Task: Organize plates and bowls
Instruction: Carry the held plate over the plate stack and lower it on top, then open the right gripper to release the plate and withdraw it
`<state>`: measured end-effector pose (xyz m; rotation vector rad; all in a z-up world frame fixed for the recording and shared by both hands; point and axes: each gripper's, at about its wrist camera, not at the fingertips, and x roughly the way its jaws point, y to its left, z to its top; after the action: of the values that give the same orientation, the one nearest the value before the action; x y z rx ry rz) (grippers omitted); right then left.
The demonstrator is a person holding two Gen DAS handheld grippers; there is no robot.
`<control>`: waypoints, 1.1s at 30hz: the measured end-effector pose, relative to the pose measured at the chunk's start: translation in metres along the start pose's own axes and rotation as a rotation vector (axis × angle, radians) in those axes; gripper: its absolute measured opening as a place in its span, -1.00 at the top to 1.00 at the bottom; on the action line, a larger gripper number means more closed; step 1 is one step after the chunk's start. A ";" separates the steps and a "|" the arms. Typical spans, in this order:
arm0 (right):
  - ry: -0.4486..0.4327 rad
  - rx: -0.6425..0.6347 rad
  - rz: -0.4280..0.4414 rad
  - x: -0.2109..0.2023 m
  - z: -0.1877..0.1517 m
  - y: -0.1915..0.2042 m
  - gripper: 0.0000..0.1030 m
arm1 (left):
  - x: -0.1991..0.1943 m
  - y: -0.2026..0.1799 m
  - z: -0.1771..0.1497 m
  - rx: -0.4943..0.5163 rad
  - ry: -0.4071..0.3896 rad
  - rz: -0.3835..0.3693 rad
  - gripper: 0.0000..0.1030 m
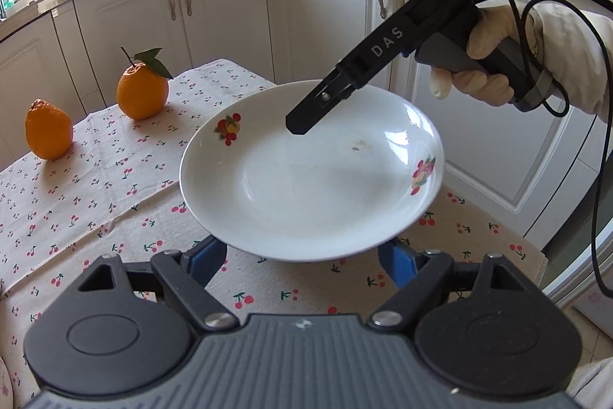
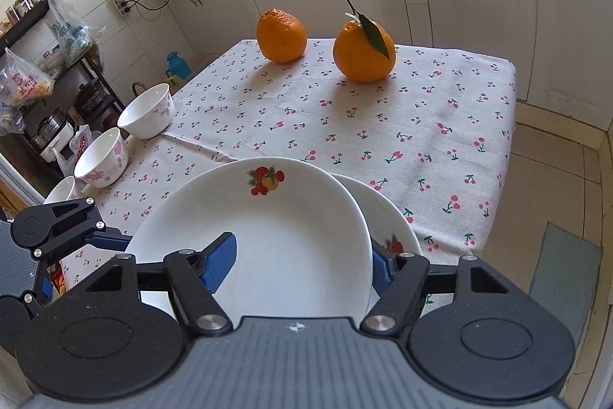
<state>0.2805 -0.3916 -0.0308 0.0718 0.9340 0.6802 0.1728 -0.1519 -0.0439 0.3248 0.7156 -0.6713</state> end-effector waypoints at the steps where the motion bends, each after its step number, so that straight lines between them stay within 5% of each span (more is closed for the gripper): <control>1: 0.000 0.003 -0.002 0.000 -0.001 -0.001 -0.46 | 0.001 0.000 0.000 0.002 0.001 -0.002 -0.67; 33: 0.029 0.010 -0.110 -0.012 -0.012 -0.002 -0.63 | 0.013 0.002 0.002 0.012 -0.017 -0.032 -0.71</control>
<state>0.2675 -0.4032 -0.0302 0.0191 0.9621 0.5761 0.1823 -0.1577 -0.0510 0.3191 0.7014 -0.7081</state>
